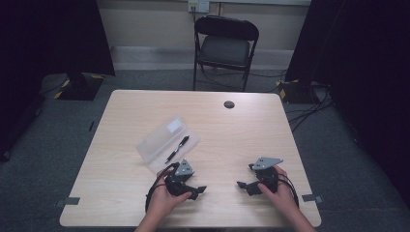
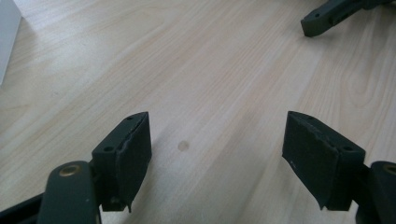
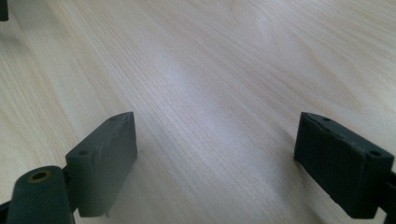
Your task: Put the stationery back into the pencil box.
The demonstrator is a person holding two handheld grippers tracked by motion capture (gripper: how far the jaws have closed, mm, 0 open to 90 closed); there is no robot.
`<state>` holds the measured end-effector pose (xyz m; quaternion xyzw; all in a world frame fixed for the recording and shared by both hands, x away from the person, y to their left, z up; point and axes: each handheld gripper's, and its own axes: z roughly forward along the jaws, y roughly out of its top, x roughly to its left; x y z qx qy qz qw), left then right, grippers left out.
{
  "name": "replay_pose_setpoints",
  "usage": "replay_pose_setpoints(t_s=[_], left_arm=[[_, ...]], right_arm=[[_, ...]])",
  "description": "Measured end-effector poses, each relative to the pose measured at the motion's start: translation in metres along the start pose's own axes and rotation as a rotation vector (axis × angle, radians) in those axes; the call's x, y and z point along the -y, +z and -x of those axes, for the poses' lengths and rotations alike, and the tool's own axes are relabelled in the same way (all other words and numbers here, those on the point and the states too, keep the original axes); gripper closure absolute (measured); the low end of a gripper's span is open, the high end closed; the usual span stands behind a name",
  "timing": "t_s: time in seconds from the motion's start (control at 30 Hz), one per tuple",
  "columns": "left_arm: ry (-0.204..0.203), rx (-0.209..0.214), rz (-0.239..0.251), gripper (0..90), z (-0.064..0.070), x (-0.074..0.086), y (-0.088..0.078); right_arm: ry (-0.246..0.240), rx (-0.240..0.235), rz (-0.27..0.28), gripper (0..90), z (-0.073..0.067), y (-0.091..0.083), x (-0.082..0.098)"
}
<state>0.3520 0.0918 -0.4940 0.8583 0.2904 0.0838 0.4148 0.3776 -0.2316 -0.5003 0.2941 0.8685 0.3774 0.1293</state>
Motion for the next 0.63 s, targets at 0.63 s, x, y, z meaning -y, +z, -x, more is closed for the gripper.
replay_pose_setpoints(t_s=[0.63], left_arm=[[0.105, -0.015, -0.043, 19.1, 0.0083, 0.0024, 0.0069]], right_arm=[[-0.001, 0.0, 0.0, 12.5, 0.0, -0.0001, 0.0]])
